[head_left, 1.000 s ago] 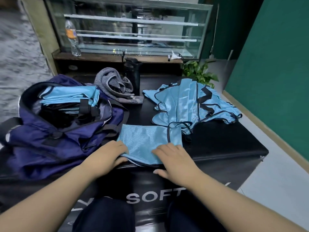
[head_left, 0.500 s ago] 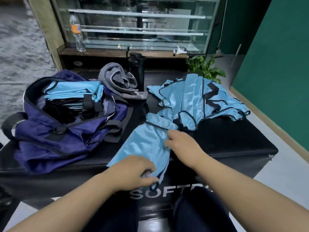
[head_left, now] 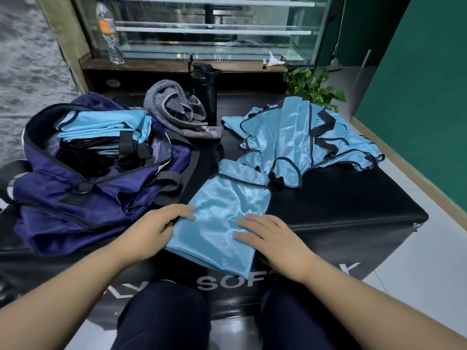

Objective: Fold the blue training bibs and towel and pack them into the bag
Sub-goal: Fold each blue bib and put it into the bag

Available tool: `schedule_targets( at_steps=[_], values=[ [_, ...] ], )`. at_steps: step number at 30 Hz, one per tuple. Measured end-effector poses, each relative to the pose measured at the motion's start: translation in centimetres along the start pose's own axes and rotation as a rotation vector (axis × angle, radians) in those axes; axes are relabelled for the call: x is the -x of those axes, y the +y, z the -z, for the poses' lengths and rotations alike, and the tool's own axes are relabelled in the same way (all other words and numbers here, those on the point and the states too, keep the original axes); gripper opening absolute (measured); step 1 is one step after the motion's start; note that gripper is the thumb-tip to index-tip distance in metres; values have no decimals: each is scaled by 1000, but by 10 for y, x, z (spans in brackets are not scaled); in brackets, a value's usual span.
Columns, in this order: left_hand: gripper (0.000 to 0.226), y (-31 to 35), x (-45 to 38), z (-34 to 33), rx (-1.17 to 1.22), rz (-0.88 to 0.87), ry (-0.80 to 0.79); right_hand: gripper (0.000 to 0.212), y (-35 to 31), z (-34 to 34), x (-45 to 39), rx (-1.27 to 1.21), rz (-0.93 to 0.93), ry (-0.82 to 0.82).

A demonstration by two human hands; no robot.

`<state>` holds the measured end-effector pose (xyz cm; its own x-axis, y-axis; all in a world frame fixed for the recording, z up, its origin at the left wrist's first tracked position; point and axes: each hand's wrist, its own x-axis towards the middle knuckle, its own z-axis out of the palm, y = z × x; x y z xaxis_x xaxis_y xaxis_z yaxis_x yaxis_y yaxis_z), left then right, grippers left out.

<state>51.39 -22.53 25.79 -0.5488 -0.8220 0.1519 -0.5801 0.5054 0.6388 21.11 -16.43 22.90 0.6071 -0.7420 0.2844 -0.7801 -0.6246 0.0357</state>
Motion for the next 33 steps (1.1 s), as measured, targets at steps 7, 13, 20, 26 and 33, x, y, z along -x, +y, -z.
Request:
schedule_targets(
  at_steps=[7, 13, 20, 26, 33],
  values=[
    [82, -4, -7, 11, 399, 205, -289, 31, -18, -22, -9, -128, -122, 282],
    [97, -1, -6, 13, 426, 236, -323, 32, -30, 5, -16, -698, -504, 308],
    [59, 3, 3, -9, 22, 126, -8, 35, -17, 30, -28, -1076, -852, 152],
    [47, 40, -12, -32, 71, 321, 330, 54, -9, 40, -33, -1165, -987, 162],
    [41, 52, -29, -35, -62, 500, 266, 45, -1, 38, -46, -1048, -1039, 167]
  ],
)
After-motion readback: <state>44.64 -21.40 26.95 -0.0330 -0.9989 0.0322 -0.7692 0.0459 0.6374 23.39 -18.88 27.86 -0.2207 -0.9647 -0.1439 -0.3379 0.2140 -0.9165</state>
